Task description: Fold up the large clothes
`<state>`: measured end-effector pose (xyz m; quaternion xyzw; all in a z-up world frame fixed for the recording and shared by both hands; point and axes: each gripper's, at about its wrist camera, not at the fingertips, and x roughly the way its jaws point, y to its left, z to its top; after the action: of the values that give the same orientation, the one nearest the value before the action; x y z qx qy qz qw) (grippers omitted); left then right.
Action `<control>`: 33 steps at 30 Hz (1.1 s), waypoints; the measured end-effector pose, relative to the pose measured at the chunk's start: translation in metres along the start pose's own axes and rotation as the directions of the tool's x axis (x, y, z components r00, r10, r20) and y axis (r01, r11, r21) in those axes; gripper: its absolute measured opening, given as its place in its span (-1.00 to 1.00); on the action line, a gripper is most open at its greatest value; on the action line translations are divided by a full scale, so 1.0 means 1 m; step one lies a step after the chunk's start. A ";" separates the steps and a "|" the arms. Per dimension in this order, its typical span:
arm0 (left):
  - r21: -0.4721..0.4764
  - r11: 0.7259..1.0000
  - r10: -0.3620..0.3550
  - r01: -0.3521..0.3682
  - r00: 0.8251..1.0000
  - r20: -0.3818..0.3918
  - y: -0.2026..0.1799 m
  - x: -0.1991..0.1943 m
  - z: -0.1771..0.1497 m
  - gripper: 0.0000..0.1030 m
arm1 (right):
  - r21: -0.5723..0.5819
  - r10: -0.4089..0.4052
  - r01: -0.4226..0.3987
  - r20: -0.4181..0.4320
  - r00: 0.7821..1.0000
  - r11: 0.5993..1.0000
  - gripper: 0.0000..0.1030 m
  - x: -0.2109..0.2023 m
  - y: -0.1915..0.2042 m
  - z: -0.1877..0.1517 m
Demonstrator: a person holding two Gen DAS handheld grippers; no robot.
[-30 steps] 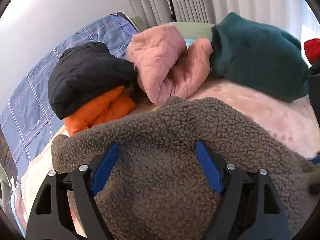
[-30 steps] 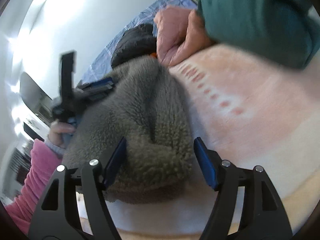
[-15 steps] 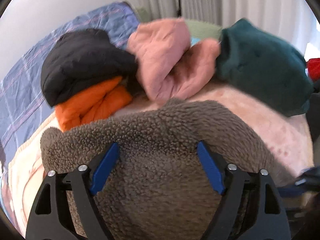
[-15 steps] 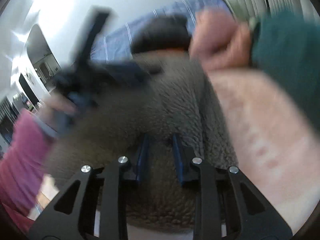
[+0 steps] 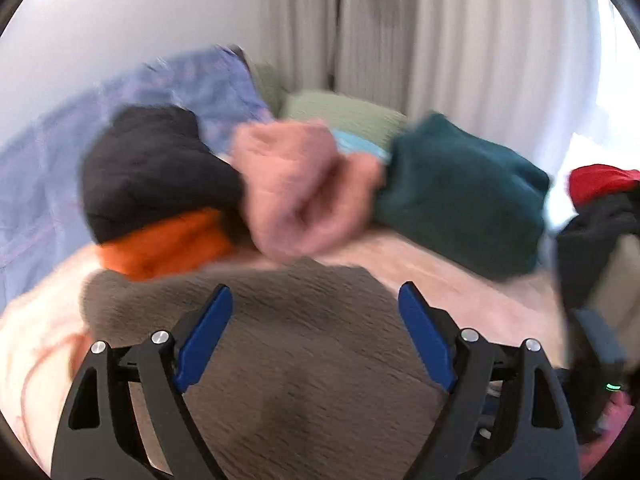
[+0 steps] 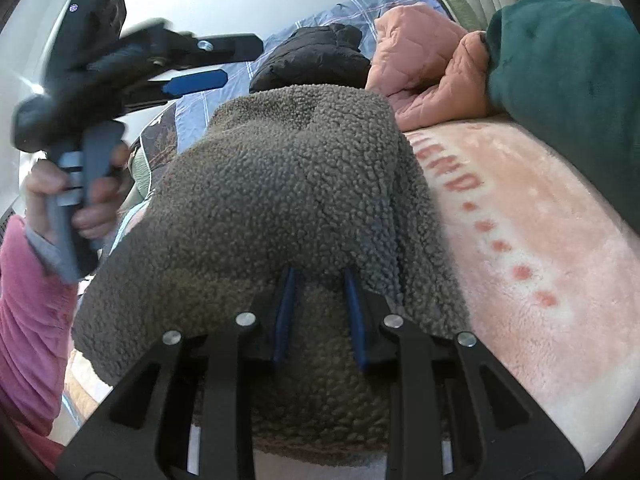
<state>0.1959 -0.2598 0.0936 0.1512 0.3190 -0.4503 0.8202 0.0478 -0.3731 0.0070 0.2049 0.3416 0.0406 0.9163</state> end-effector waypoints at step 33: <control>-0.032 0.997 0.057 -0.065 0.981 -0.187 0.044 0.049 -0.055 0.14 | 0.003 -0.132 0.134 -0.138 0.982 0.991 -0.47 0.097 -0.017 0.092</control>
<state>0.2307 -0.2375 0.0180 0.1865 0.3978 -0.4027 0.8030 0.1798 -0.3996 0.0034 0.1837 0.4169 -0.0090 0.8901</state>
